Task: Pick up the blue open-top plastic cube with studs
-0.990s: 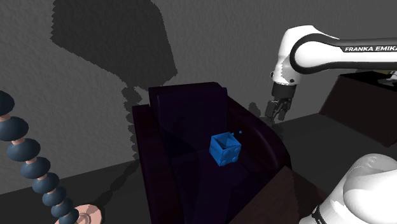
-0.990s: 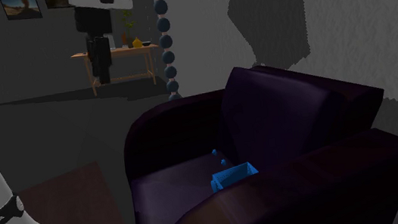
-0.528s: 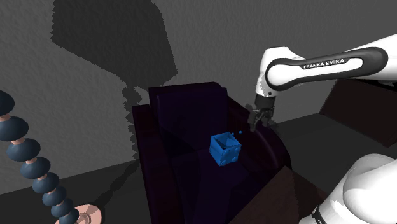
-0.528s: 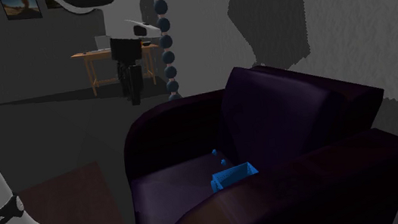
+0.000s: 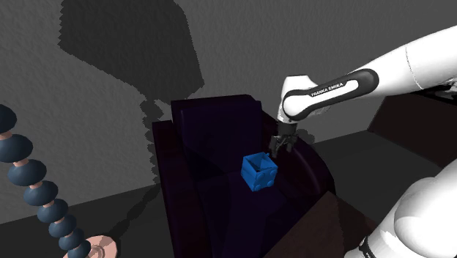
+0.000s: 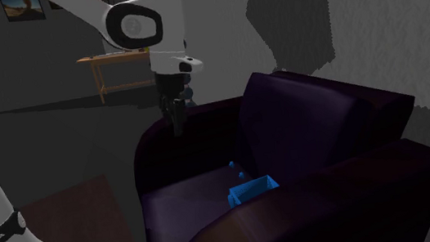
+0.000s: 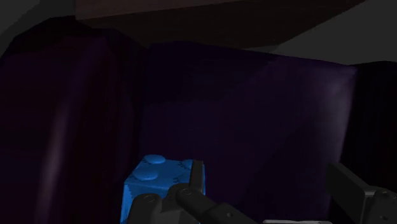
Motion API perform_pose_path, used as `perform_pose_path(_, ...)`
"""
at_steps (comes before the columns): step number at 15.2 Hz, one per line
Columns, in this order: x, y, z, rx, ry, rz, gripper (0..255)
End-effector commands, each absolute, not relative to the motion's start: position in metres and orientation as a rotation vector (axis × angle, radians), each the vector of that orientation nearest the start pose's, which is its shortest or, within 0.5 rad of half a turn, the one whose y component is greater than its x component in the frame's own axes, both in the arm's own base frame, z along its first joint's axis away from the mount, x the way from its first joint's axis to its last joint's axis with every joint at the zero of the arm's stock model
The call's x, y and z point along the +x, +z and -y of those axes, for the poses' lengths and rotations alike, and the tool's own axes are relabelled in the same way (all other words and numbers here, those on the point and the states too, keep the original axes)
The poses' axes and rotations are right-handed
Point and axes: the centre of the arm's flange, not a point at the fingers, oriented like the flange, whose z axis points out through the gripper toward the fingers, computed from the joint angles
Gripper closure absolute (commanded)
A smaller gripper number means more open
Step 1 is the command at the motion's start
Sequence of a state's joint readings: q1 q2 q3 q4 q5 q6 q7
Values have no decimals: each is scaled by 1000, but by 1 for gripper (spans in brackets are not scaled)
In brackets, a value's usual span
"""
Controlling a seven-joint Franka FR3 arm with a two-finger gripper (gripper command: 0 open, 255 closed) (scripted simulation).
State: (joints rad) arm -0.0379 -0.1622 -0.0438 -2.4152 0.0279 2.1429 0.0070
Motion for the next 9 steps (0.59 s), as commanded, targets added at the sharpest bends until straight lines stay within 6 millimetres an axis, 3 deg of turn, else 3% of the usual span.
perform_pose_path(1, 472, 344, 41, -3101, 163, -179, 0)
perform_pose_path(9, 538, 266, 60, -3107, 142, -245, 0)
